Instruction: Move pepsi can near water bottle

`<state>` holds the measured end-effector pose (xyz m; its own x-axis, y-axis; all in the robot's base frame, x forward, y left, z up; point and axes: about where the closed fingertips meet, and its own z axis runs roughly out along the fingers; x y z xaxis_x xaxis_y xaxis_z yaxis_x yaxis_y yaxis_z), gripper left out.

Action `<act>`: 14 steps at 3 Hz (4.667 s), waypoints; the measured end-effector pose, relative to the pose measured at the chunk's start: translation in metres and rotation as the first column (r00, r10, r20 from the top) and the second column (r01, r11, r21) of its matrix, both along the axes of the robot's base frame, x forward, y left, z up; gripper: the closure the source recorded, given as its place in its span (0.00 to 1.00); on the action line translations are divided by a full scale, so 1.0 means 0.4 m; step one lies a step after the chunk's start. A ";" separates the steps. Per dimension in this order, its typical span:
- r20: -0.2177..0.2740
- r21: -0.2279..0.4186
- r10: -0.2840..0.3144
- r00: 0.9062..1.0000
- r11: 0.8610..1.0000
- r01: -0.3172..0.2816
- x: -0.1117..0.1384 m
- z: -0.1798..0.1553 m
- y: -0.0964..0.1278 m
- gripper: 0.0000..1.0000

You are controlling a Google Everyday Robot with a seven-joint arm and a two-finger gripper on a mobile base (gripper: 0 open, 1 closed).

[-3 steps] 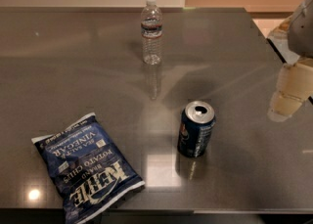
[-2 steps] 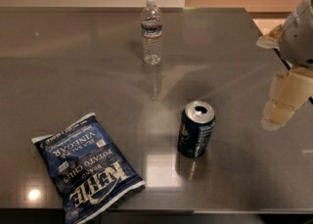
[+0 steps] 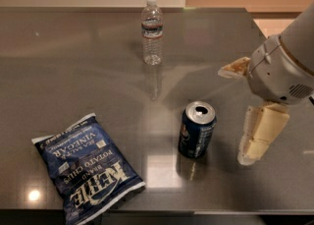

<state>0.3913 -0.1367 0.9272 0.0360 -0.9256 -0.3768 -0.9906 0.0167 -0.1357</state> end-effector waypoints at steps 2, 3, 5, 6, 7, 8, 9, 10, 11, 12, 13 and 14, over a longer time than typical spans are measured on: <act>0.011 0.088 0.083 0.996 0.993 -0.084 0.015 -0.040 0.080 0.00; 0.014 0.113 0.103 0.995 0.988 -0.103 0.029 -0.057 0.108 0.00; -0.005 0.142 0.118 0.993 0.983 -0.116 0.041 -0.075 0.131 0.41; -0.004 0.148 0.117 0.993 0.982 -0.115 0.054 -0.062 0.138 0.65; 0.006 0.141 0.079 0.997 0.987 -0.079 0.113 -0.025 0.146 0.89; 0.029 0.138 0.030 0.999 0.990 -0.034 0.195 0.024 0.161 1.00; 0.057 0.143 -0.012 0.998 0.990 0.004 0.285 0.066 0.181 1.00; 0.070 0.150 -0.054 0.996 0.988 0.043 0.381 0.084 0.197 1.00; 0.076 0.159 -0.096 0.993 0.984 0.083 0.482 0.082 0.200 1.00; 0.061 0.174 -0.139 0.988 0.977 0.127 0.565 0.054 0.185 1.00; 0.039 0.179 -0.173 0.984 0.970 0.163 0.624 0.008 0.163 1.00; 0.023 0.176 -0.190 0.982 0.967 0.183 0.665 -0.028 0.152 1.00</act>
Offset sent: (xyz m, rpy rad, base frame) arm 0.0169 0.0477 -0.0292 0.1376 -0.0126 0.1230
